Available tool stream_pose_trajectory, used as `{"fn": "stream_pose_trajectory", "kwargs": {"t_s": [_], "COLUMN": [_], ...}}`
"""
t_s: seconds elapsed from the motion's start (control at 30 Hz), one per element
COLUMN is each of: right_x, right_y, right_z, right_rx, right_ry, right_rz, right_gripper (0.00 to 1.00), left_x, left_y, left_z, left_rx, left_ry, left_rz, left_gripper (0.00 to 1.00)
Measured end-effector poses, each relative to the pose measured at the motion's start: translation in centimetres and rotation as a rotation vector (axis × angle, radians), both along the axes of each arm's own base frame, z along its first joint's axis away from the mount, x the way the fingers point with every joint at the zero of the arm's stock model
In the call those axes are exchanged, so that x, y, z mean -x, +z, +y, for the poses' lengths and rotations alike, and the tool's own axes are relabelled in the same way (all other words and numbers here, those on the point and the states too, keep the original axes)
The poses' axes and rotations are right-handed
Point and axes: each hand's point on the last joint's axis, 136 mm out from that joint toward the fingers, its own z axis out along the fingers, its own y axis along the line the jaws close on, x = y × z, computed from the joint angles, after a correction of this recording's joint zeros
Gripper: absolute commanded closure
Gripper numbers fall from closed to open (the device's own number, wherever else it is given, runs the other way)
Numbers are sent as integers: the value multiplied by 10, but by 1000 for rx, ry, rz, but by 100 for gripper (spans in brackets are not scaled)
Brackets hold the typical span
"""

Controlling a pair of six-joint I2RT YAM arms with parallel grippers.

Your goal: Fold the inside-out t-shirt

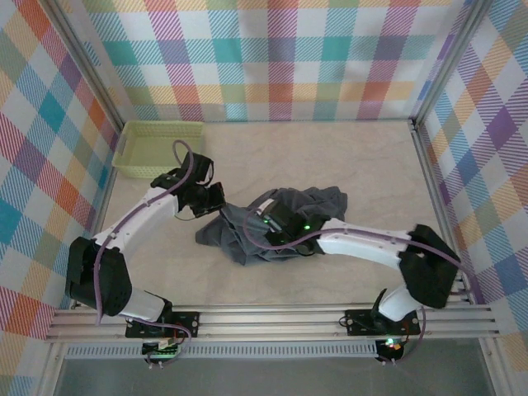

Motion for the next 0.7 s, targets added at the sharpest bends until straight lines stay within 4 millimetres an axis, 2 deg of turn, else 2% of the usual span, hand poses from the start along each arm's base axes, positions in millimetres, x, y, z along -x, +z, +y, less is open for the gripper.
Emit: {"fn": "stream_pose_trajectory", "kwargs": {"t_s": [0.13,0.23,0.33,0.4,0.5,0.57,0.7], "right_x": [-6,-11,-13,-9,-1,2,5], "right_y": [45,61,49,30,4,-8,-13], "right_z": [-31,-58,-79,-84,-83,-83,-82], "right_rx": [-138,-232,-267,-262,-247,-239,-247], "right_ry": [-67,-142,-219,-252,-285,-305,-322], "right_rz": [-27,-17,36,100,193,233,263], "right_gripper": [100,100,100,100,100,100,100], "left_x": [6,3,-11,-20,-18,-12,19], "left_y": [6,18,21,13,0,-5,-15], "left_z": [-34,-68,-96,-100,-93,-86,-68], "left_rx": [8,24,35,21,-19,-48,-86], "left_ry": [-96,-173,-211,-199,-173,-153,-133], "left_rz": [-19,-50,-62,-50,-26,-24,-9], "left_gripper": [92,82,68,60,53,52,53]}}
